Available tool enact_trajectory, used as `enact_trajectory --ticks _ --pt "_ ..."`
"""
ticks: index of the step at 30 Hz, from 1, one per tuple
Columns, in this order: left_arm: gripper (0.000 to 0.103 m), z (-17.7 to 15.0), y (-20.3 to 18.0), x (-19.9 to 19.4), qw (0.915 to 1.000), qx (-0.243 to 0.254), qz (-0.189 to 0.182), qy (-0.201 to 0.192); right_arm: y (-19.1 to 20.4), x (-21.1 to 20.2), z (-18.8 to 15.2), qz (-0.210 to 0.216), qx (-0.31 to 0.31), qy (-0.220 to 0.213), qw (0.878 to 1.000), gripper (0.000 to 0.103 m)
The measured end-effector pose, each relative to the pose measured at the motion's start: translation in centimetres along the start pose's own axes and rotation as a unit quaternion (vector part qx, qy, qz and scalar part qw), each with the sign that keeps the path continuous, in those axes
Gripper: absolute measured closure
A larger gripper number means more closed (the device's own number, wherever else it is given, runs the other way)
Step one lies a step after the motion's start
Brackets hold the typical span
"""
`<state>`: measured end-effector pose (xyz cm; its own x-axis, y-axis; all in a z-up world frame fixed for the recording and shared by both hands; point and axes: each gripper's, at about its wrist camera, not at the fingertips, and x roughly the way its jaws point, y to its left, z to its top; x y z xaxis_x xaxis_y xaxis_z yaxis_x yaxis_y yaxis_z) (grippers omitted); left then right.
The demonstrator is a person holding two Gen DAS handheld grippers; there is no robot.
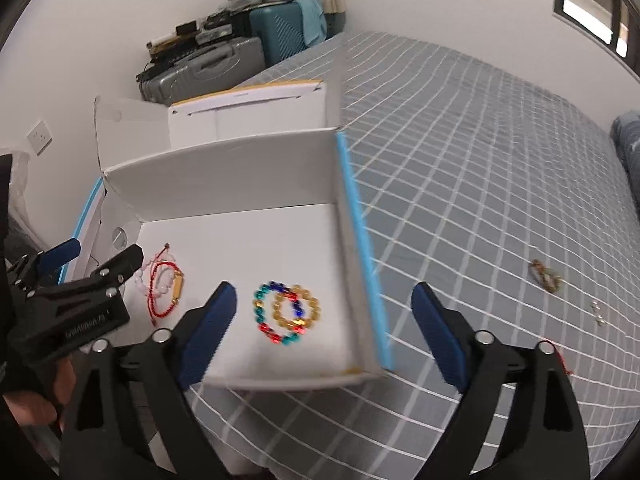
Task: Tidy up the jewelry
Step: 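Open both tools to release the bracelets into the box, then move both tools back toward the wooden bead and red bead bracelets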
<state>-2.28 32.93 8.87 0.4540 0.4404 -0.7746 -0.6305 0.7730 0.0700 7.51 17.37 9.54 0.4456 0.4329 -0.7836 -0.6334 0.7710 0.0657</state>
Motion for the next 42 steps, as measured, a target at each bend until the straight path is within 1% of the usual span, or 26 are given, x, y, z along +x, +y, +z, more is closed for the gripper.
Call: enact_trajectory --ticks 2,4,8,10,15,21,26,28,31,35,39,42 --pt "0.006 0.0 -0.9 -0.3 1.0000 0.003 -0.008 -0.002 -1.6 -1.2 -0.6 -0.004 0.009 -0.008 1.000 0.010" --pt "0.006 -0.1 -2.1 -0.7 0.9998 0.008 -0.018 -0.006 -3.3 -2.7 -1.3 -0.020 0.015 -0.018 1.000 0.008" --pt "0.006 -0.1 -5.4 -1.5 0.9987 0.020 -0.046 -0.010 -6.7 -5.0 -3.1 -0.039 0.031 -0.026 0.998 0.008" --pt "0.006 0.1 -7.5 -1.7 0.9972 0.028 -0.069 -0.009 -8.6 -6.0 -4.4 -0.049 0.042 -0.030 0.997 0.008" --pt "0.006 0.1 -13.8 -2.3 0.9924 0.059 -0.107 -0.014 -13.2 -7.6 -7.6 -0.076 0.077 -0.030 0.994 0.008" --pt "0.006 -0.5 -21.3 -2.2 0.9854 0.097 -0.139 -0.011 -18.5 -8.8 -11.8 -0.112 0.117 -0.024 0.987 0.008" --pt "0.006 -1.4 -27.0 -1.3 0.9794 0.122 -0.161 -0.001 -21.6 -8.5 -15.1 -0.124 0.142 -0.003 0.982 0.008" --pt "0.006 -1.7 -29.1 -0.7 0.9770 0.133 -0.166 0.001 -22.4 -8.2 -16.3 -0.123 0.148 0.004 0.981 0.008" --pt "0.006 -1.7 -32.3 1.1 0.9749 0.147 -0.166 0.015 -23.5 -6.9 -18.0 -0.127 0.156 0.021 0.979 0.008" --pt "0.006 -1.2 -36.1 3.5 0.9733 0.150 -0.172 0.028 -24.6 -5.1 -19.7 -0.134 0.164 0.044 0.976 0.008" --pt "0.006 -0.6 -39.7 6.5 0.9719 0.150 -0.176 0.046 -25.8 -3.2 -21.2 -0.128 0.173 0.063 0.975 0.008" --pt "0.006 -0.3 -42.0 8.6 0.9712 0.155 -0.172 0.058 -26.3 -2.3 -22.1 -0.122 0.174 0.076 0.974 0.008"
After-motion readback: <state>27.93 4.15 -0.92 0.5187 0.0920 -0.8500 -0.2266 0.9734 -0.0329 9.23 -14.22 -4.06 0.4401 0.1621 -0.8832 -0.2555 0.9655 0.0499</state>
